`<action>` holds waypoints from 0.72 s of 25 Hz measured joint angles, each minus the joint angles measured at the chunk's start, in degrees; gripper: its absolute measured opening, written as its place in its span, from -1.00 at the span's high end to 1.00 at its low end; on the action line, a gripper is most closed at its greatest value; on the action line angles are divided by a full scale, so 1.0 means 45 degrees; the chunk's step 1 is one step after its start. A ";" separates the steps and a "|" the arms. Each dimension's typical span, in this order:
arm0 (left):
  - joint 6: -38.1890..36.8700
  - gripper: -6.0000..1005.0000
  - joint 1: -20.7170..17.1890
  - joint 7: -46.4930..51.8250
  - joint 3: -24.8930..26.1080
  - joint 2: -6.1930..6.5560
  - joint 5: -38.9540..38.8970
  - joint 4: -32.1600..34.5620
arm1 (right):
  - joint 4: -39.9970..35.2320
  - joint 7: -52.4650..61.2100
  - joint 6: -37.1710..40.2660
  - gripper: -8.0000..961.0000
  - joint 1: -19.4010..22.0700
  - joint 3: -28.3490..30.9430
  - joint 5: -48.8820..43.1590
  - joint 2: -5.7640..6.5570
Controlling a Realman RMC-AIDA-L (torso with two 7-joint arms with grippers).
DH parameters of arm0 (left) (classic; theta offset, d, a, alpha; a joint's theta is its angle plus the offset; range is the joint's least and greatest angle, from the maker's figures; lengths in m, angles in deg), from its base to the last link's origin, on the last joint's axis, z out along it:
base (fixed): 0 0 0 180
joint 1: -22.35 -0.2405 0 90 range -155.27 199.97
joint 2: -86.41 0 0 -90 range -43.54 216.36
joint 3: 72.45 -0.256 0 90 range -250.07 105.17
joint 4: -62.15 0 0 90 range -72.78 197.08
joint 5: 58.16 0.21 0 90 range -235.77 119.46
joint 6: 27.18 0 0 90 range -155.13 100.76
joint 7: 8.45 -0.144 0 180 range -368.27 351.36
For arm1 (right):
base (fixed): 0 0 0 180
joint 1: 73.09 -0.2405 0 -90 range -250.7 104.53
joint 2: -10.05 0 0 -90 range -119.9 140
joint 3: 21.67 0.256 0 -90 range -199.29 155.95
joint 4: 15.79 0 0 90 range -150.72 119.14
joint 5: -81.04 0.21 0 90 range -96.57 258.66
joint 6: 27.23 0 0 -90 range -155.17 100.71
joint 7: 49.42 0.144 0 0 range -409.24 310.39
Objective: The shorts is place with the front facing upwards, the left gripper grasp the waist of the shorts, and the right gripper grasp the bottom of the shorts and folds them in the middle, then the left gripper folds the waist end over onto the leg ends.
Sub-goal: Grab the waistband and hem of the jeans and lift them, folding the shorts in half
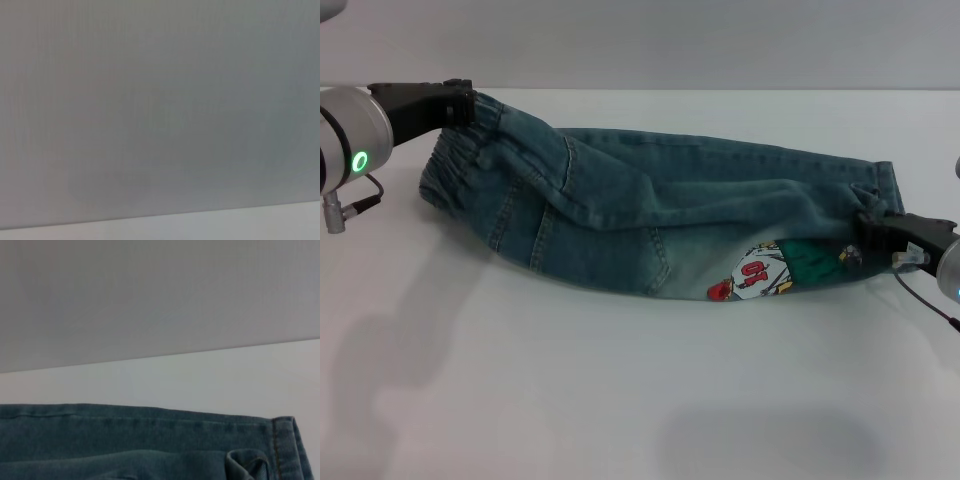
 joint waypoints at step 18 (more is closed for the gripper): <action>-0.0531 0.90 -0.0007 0.0000 0.0070 0.0001 -0.0002 0.0110 | 0.2346 -0.0095 0.0317 0.92 0.1336 0.0730 -0.0666 -0.0016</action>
